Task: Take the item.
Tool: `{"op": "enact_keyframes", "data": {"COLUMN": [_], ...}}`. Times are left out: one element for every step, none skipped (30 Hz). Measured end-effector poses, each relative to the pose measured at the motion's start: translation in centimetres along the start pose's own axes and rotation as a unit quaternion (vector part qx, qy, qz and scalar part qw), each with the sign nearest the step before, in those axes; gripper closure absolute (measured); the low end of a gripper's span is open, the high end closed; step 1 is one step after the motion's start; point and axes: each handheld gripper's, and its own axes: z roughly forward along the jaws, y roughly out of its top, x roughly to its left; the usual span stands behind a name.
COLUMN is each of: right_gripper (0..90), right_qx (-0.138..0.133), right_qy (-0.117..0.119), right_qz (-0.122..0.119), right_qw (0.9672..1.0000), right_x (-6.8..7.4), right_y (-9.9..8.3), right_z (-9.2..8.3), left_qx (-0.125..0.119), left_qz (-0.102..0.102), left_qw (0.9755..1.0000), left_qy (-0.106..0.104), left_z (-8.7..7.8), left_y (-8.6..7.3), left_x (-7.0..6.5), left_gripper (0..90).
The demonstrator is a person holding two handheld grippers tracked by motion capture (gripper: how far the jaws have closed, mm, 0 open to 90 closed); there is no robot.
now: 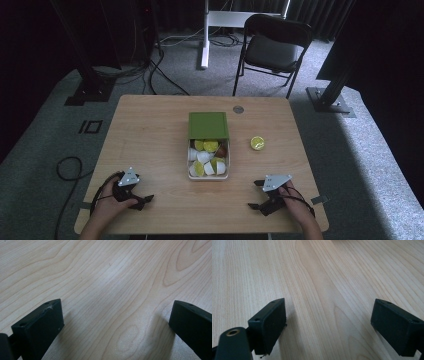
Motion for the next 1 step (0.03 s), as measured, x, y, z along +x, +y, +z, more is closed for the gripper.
{"op": "enact_keyframes", "data": {"right_gripper": [12.6], "right_qx": [0.000], "right_qy": [0.000], "right_qz": [0.000], "right_qw": [1.0000], "right_x": [0.00], "right_y": [0.00], "right_z": [0.01], "left_qx": [0.000], "left_qz": [0.000], "left_qw": [1.0000], "left_qy": [0.000], "left_z": [0.00], "left_y": [0.00], "left_x": [0.00], "left_gripper": [0.5]}}
